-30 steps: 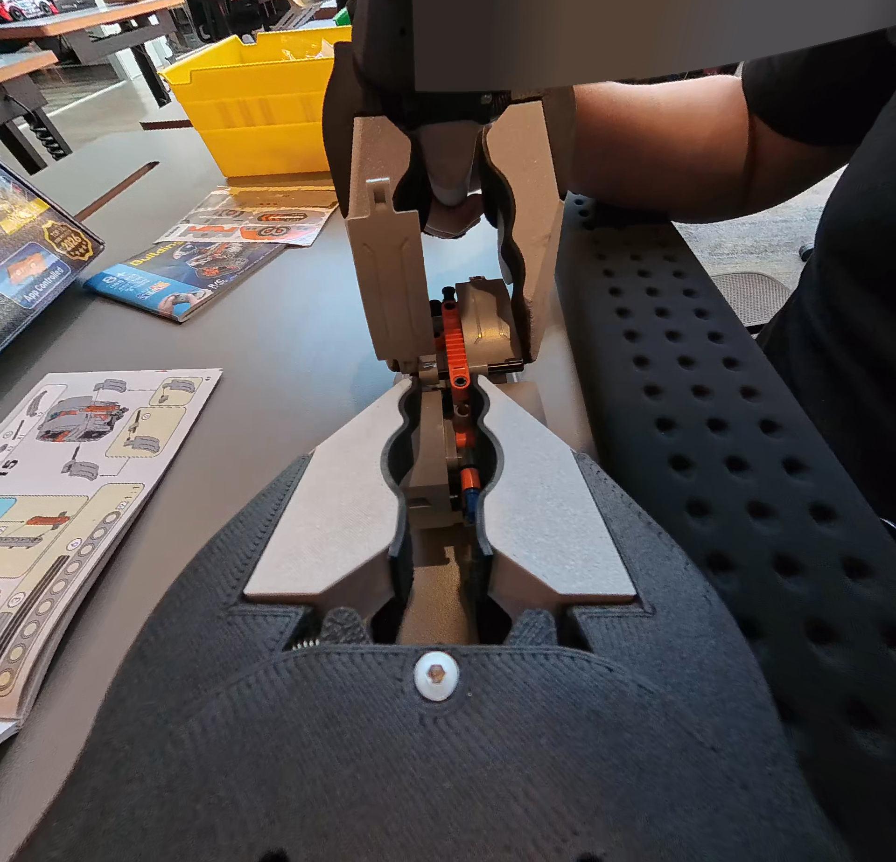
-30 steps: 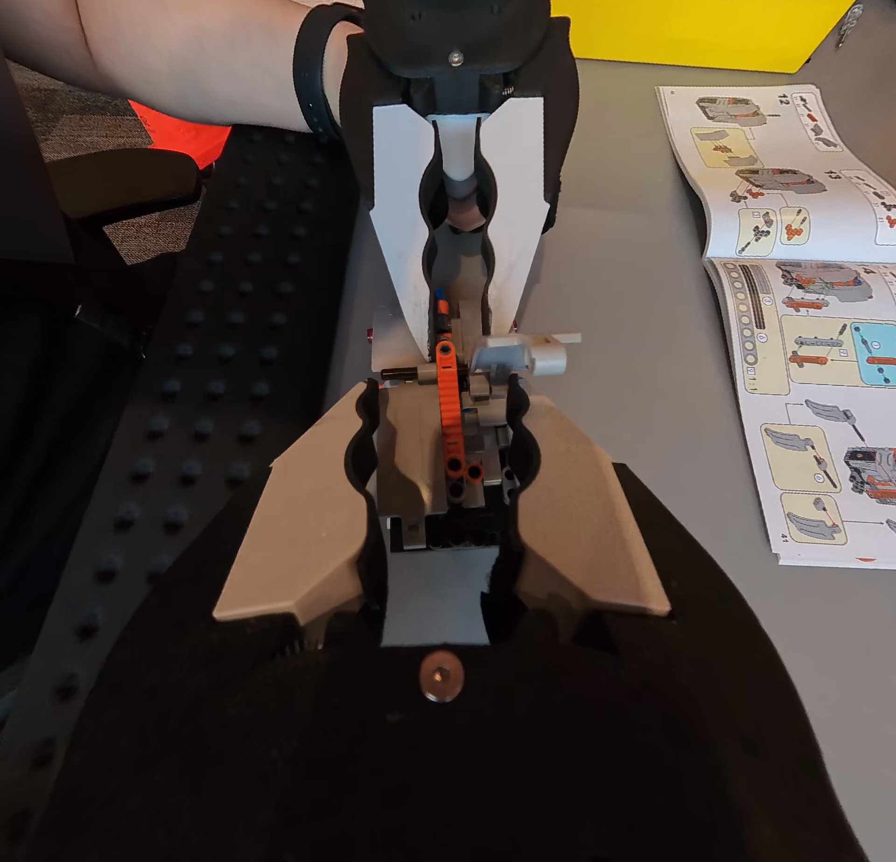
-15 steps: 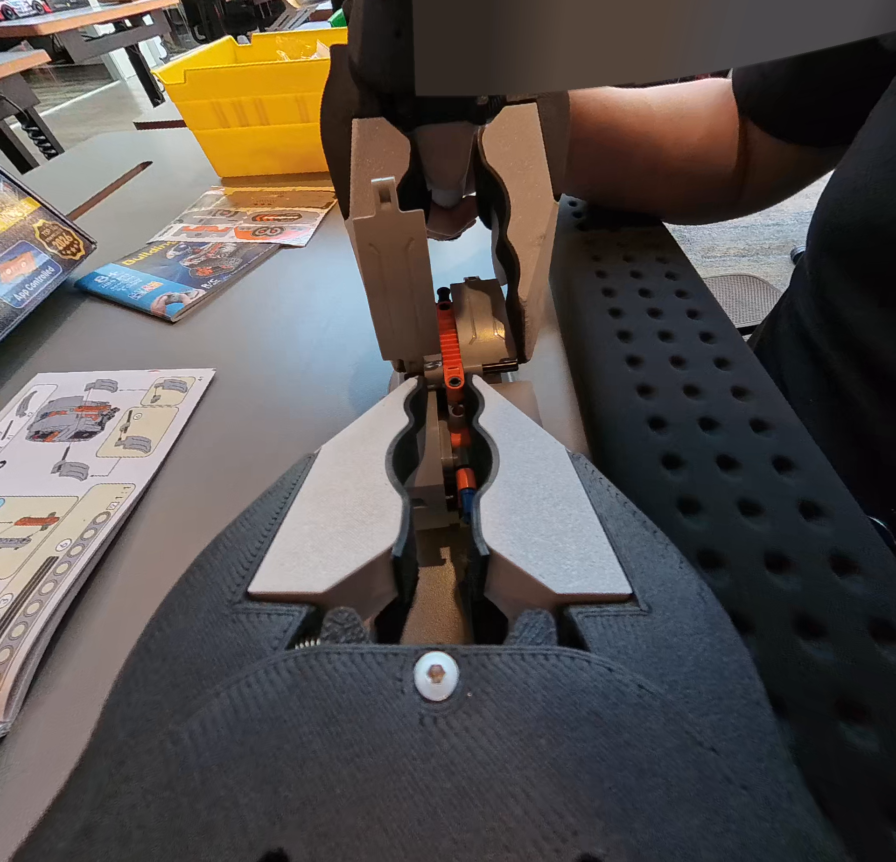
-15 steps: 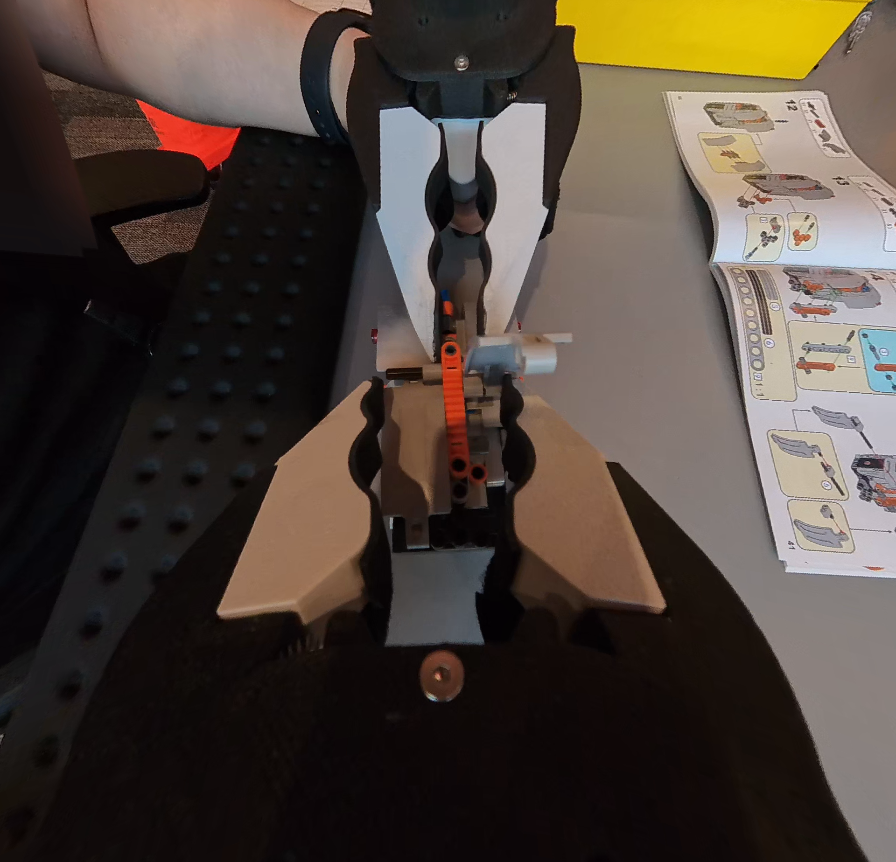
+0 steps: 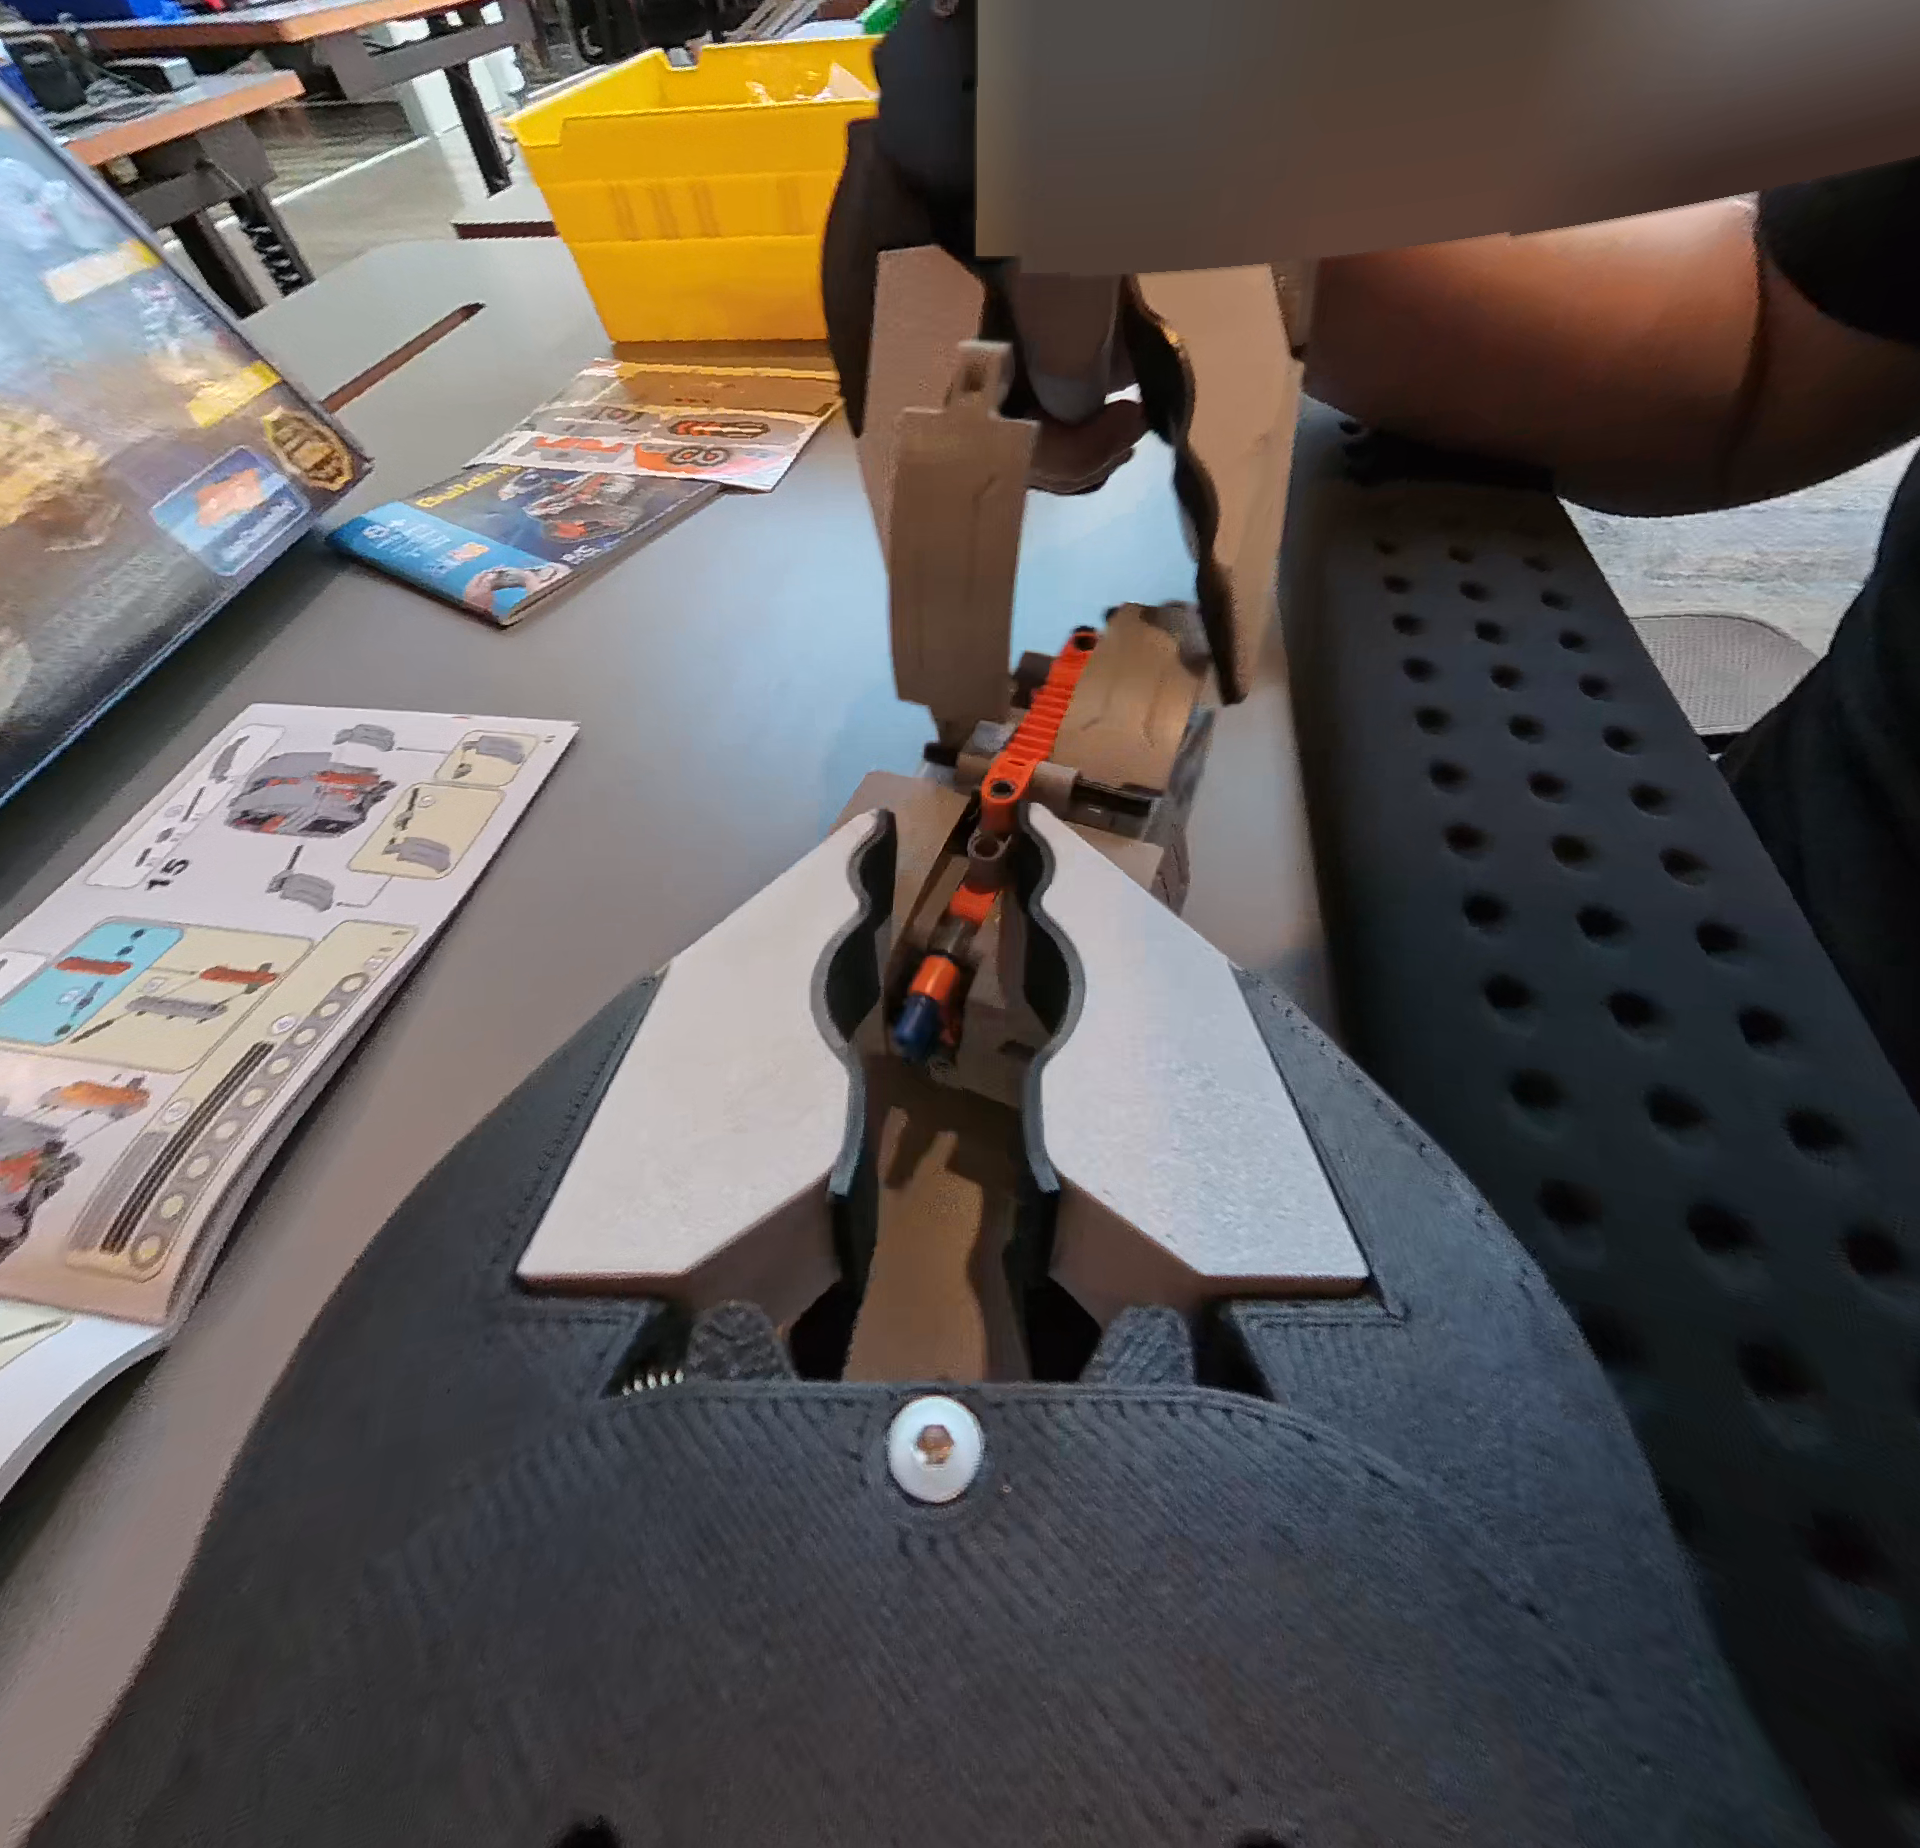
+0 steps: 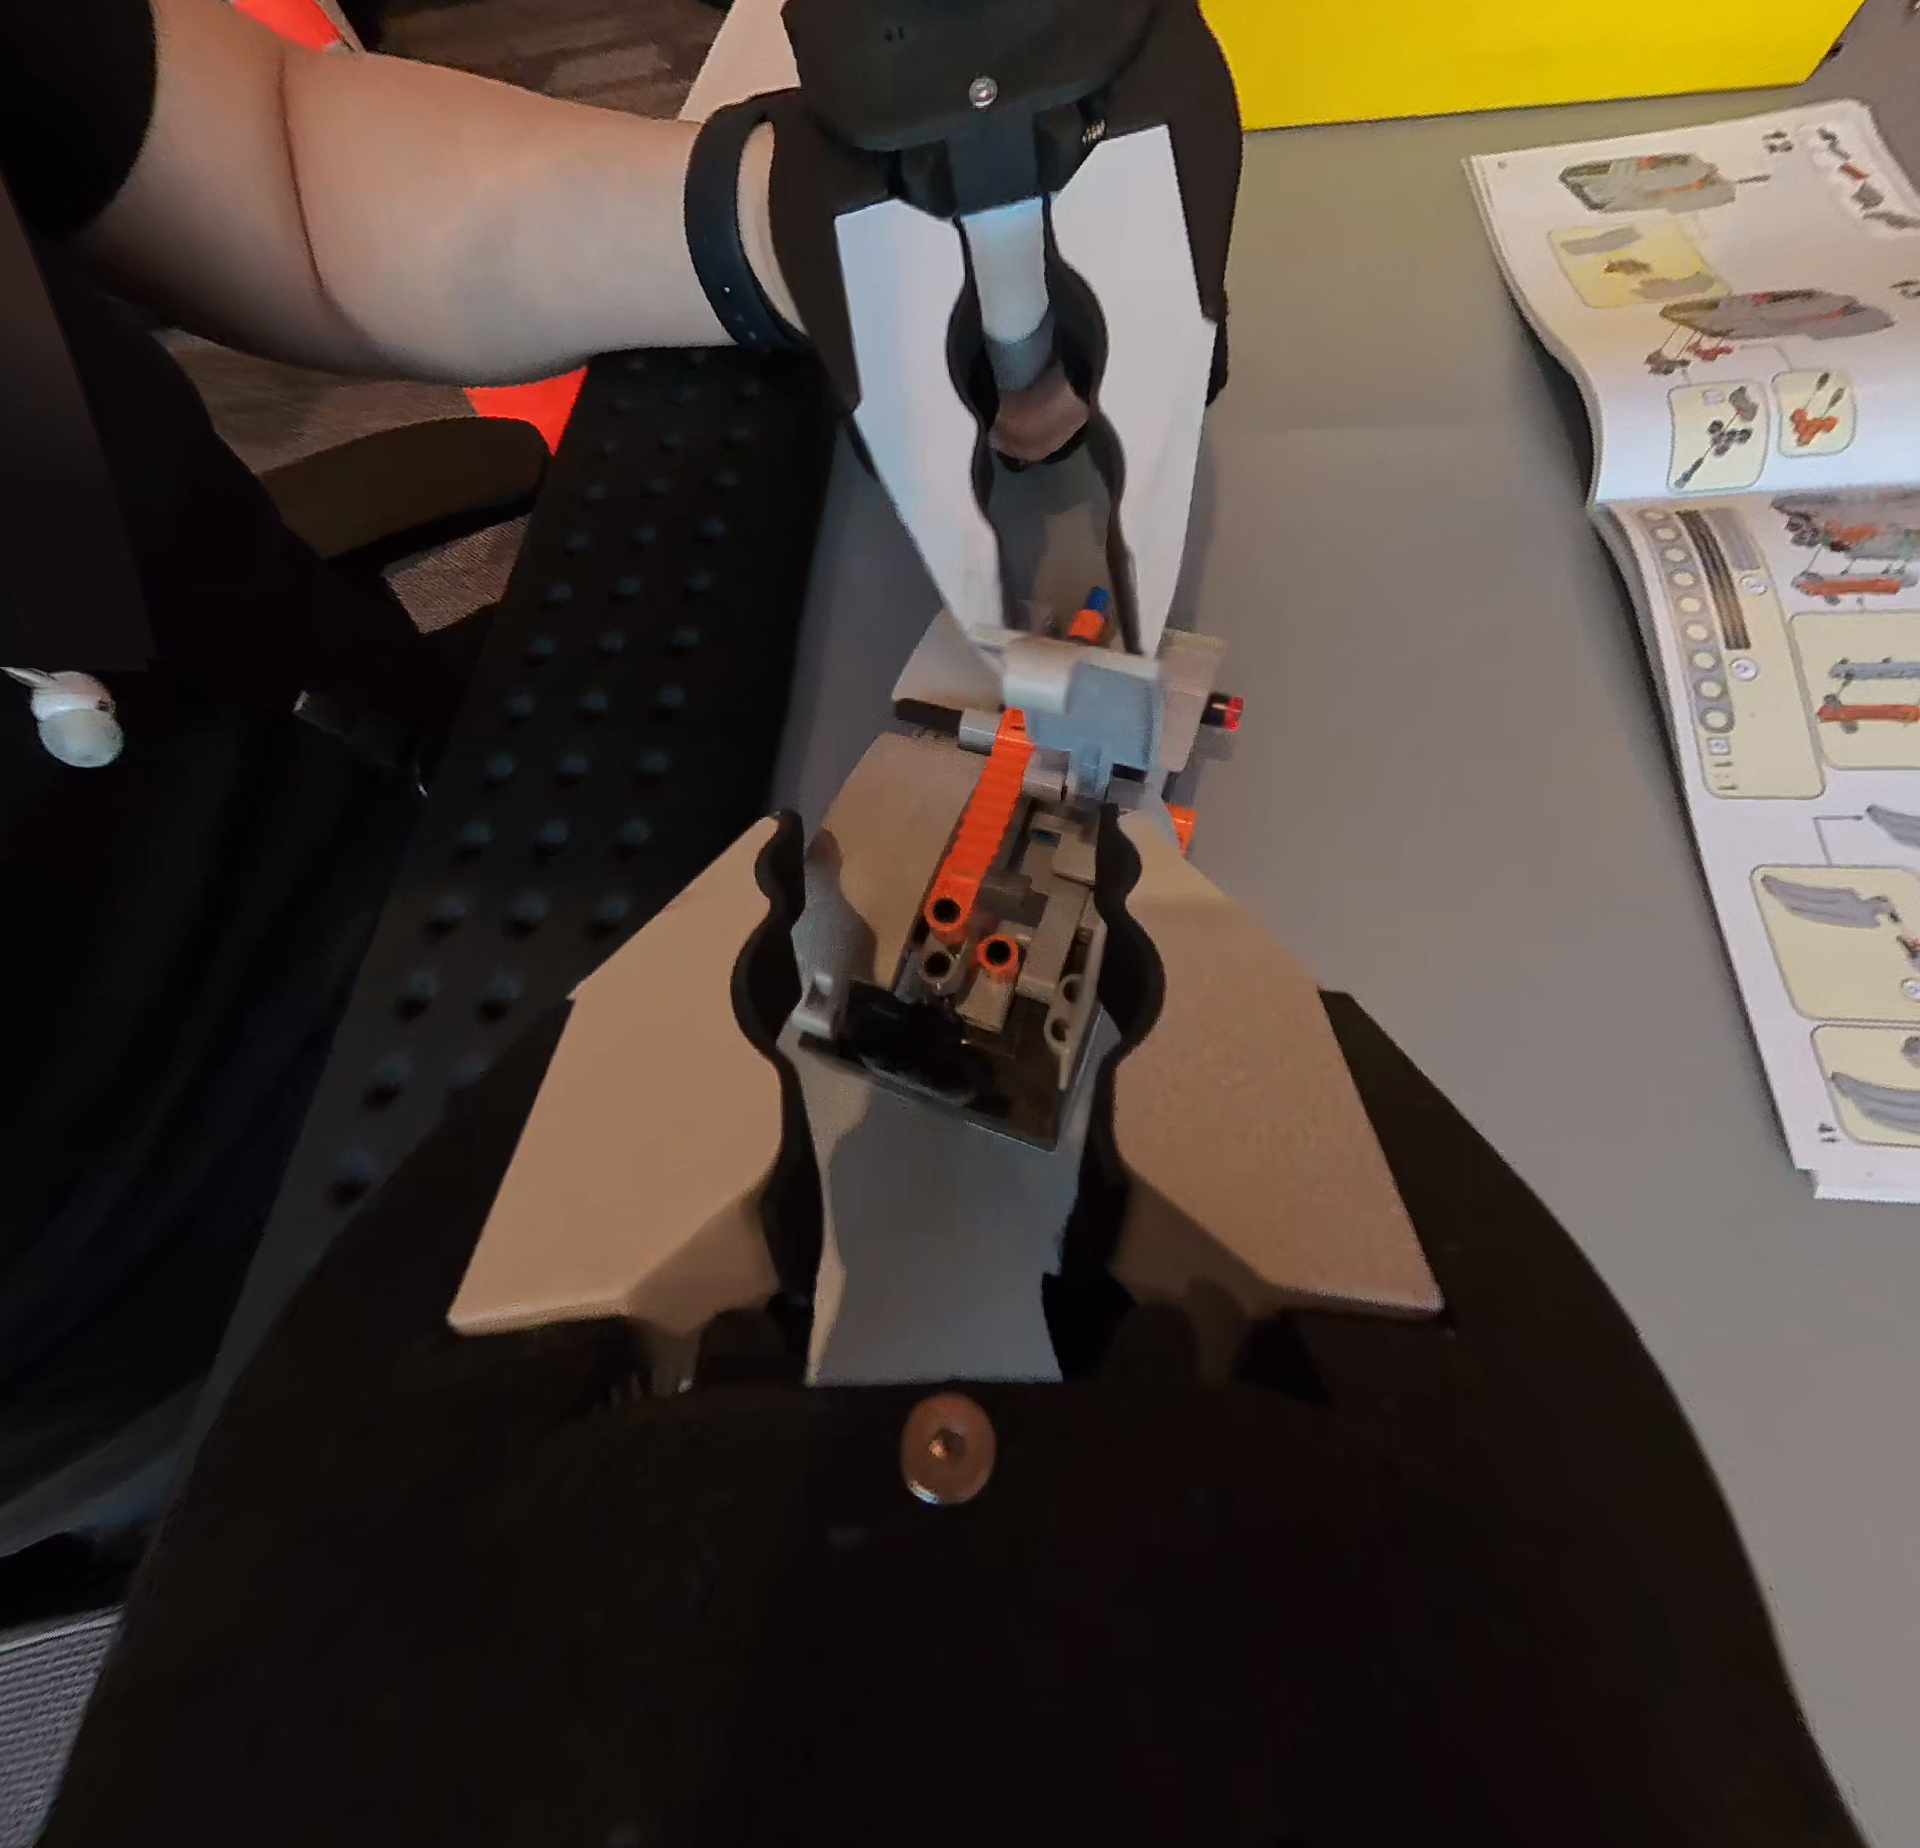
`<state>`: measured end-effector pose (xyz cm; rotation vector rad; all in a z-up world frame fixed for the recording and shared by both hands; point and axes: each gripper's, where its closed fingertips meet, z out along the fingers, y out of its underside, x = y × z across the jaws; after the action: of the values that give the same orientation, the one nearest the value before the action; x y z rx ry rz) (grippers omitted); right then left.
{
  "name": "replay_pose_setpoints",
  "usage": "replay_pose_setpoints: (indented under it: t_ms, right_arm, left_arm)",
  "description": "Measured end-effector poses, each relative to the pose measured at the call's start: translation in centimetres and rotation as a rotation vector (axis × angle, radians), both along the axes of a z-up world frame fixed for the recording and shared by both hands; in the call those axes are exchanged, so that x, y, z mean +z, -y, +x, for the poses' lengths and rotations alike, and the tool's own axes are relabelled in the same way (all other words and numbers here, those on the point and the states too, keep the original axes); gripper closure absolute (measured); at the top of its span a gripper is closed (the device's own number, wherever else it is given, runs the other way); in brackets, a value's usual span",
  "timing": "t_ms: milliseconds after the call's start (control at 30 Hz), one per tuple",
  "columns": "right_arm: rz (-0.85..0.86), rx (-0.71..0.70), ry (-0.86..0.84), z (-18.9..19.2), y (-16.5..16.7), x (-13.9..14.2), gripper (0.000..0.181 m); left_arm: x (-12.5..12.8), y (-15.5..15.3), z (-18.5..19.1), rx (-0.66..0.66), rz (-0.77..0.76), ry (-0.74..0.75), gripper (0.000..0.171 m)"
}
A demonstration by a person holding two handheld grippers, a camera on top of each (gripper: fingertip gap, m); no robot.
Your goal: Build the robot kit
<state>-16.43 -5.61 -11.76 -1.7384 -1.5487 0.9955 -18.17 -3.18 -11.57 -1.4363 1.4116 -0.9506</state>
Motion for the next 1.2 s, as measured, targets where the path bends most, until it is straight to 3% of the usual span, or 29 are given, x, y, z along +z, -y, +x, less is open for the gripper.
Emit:
replay_pose_setpoints:
  t_ms: [133,233,400,500,600,700,933,1200]
  right_arm:
    - [-0.040,0.021,-0.004,0.7,0.5,0.3,0.132]
    - [-0.132,-0.002,-0.070,1.2,0.4,1.8,0.131]
    - [-0.133,-0.069,-0.320,2.6,-1.5,7.0,0.146]
    - [-0.134,-0.080,-0.513,1.9,-2.4,10.4,0.170]
    - [-0.136,-0.125,-0.409,0.5,-3.5,8.4,0.176]
    - [-0.111,-0.088,-0.305,0.2,-2.5,6.6,0.179]
    - [-0.119,-0.058,-0.220,1.7,-1.0,5.4,0.181]
    - [-0.170,-0.015,-0.039,3.0,0.9,1.5,0.181]
  left_arm:
    - [0.7,-1.3,-1.0,0.085,-0.007,0.025,0.154]
    - [1.6,-1.0,-1.6,0.123,-0.093,0.057,0.152]
    - [1.2,1.5,-1.1,0.160,-0.127,0.037,0.139]
    - [0.8,2.1,-0.3,0.166,-0.072,-0.008,0.142]
    - [0.4,2.0,0.3,0.161,-0.070,-0.032,0.144]
    - [0.0,1.5,0.1,0.178,-0.058,-0.051,0.148]
    - [-0.5,0.8,-0.1,0.179,-0.145,-0.029,0.147]
    - [-0.5,0.1,-0.1,0.182,-0.146,-0.020,0.147]
